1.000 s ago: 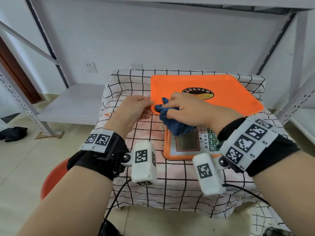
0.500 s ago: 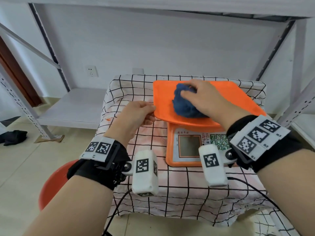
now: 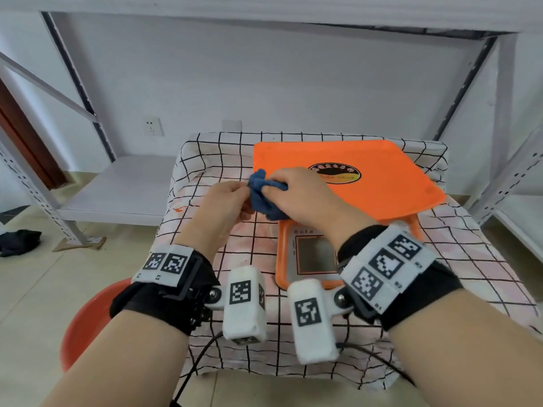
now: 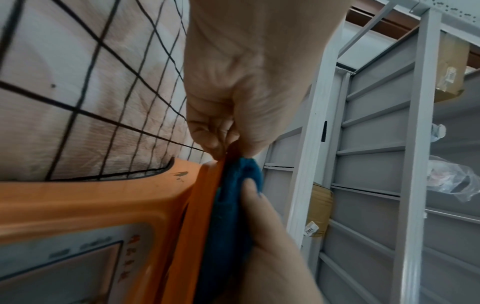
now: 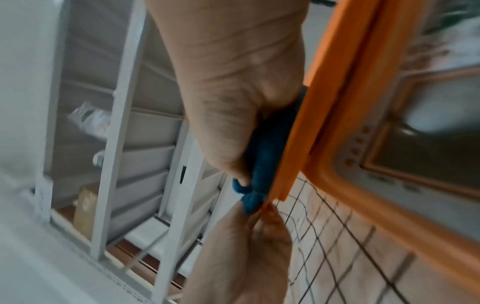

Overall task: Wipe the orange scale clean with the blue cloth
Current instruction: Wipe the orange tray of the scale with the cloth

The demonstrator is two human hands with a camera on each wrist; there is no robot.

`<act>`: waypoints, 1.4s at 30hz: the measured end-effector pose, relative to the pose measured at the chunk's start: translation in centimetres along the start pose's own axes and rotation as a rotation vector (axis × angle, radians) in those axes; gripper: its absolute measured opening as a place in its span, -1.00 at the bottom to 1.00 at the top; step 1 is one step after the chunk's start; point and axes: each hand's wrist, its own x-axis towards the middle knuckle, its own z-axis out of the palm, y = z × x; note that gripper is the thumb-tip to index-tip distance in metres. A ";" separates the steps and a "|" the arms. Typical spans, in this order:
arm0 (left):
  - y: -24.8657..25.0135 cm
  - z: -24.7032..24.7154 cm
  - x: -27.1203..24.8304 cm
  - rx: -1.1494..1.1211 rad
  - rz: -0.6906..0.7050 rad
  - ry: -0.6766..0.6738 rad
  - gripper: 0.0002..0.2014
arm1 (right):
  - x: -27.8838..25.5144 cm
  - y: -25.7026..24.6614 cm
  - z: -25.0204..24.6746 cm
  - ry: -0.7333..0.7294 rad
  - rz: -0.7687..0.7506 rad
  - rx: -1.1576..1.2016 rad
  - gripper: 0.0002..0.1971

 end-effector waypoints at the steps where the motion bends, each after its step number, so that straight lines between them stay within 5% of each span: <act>1: 0.0 0.2 -0.3 -0.009 0.001 0.003 -0.79 | -0.9 -0.2 0.1 0.015 -0.011 0.035 -0.85; 7: 1.0 0.6 -0.8 0.126 -0.010 0.043 -0.80 | -5.1 2.3 -2.2 -0.045 -0.109 -0.053 -0.85; 15: 1.3 1.2 -0.9 0.082 -0.014 0.087 -0.81 | -9.5 11.2 -9.1 0.104 0.197 -0.158 -0.83; 24: 1.2 0.7 -0.8 0.151 0.002 0.040 -0.82 | -6.7 2.4 -3.2 -0.043 -0.010 -0.184 -0.84; 33: 3.6 1.7 2.1 0.260 -0.106 0.036 -0.87 | -4.8 9.9 -10.1 -0.075 0.444 -0.427 -0.74; 36: 4.1 2.1 3.2 0.274 -0.118 0.042 -0.86 | -3.4 9.6 -9.9 -0.091 0.498 -0.578 -0.92; 39: 3.9 1.6 4.6 0.266 -0.129 0.015 -0.86 | -1.5 8.9 -9.5 -0.168 0.518 -0.592 -0.73; 42: 3.8 1.1 6.1 0.238 -0.126 -0.052 -0.91 | 2.3 8.8 -8.9 -0.294 0.492 -0.561 -0.82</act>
